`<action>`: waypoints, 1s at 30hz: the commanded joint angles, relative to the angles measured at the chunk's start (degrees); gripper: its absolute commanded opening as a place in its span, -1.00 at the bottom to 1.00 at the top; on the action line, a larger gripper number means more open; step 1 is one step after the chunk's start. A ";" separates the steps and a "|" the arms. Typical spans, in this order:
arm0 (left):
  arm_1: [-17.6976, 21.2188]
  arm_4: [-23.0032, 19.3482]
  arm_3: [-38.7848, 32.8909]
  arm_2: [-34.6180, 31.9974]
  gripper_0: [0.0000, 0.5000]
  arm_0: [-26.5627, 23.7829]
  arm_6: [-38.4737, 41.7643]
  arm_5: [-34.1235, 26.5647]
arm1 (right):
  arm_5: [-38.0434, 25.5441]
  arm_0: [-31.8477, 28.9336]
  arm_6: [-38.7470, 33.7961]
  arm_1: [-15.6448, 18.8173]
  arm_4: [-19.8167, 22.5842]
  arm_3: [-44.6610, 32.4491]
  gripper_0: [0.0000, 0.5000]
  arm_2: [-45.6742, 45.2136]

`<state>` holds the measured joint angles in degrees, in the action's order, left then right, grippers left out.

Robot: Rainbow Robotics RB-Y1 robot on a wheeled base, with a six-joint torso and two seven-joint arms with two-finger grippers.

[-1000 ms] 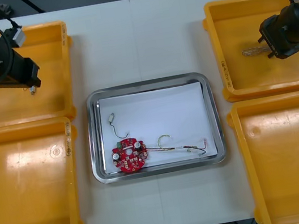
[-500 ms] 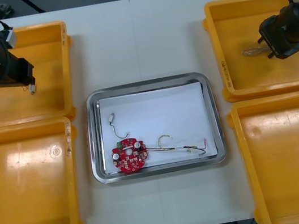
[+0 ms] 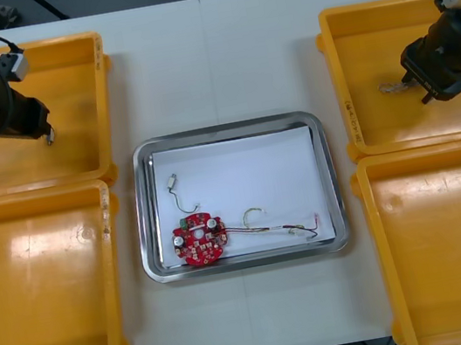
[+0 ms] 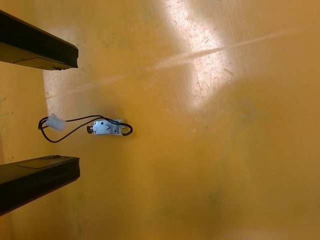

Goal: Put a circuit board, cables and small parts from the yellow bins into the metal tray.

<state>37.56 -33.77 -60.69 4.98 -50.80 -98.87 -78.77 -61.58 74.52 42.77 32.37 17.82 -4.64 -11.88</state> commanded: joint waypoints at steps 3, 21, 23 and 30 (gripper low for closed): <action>0.14 0.63 -0.13 0.20 1.00 -3.25 -2.20 0.81 | -1.09 1.33 2.50 -0.20 -0.77 1.03 1.00 0.80; -3.29 0.54 6.73 0.20 1.00 -3.16 -2.82 8.81 | -2.67 1.33 4.08 0.15 -0.95 -0.99 -1.00 0.36; -3.64 0.54 7.26 0.20 1.00 -3.25 -2.82 9.51 | -5.13 1.33 4.34 0.41 -1.30 -2.83 -1.00 0.54; -4.61 1.07 7.87 0.47 1.00 -3.16 -2.90 10.48 | -18.49 1.33 5.93 1.55 -2.88 -12.94 -1.00 0.71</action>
<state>33.84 -33.57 -52.53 4.99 -50.83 -98.87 -69.08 -76.56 74.61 44.62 32.38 15.77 -12.44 -11.87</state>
